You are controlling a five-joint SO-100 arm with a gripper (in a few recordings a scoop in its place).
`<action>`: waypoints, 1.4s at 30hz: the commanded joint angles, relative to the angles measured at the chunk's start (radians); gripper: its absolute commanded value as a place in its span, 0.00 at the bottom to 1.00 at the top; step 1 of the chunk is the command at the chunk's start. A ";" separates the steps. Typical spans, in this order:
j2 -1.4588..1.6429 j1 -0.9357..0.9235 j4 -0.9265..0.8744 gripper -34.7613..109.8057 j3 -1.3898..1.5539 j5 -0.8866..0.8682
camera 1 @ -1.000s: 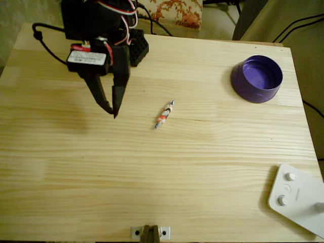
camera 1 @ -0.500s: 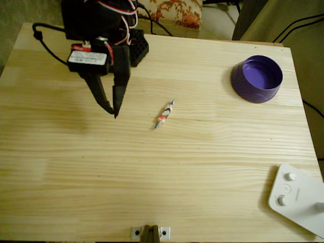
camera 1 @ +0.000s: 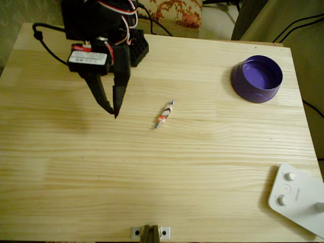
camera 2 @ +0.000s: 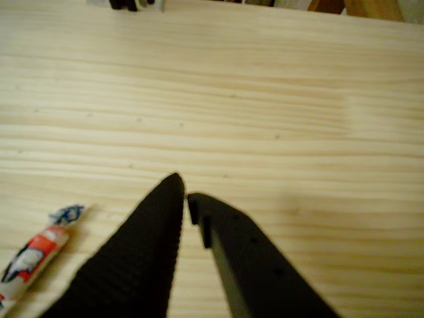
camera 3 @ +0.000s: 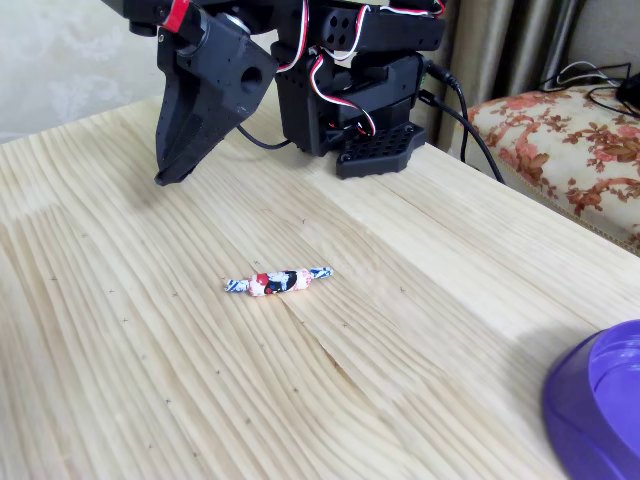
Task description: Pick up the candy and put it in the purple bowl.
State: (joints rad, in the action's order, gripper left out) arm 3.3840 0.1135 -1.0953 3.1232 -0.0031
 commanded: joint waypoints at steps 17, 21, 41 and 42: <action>0.069 0.009 -0.011 0.24 -0.014 0.002; 0.069 0.003 -0.011 0.24 -0.014 0.002; -0.382 -0.031 0.000 0.24 -0.445 0.265; -0.420 -0.029 0.000 0.24 -0.483 0.305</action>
State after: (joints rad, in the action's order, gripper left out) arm 3.0695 0.0736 -1.0953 2.8271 0.1963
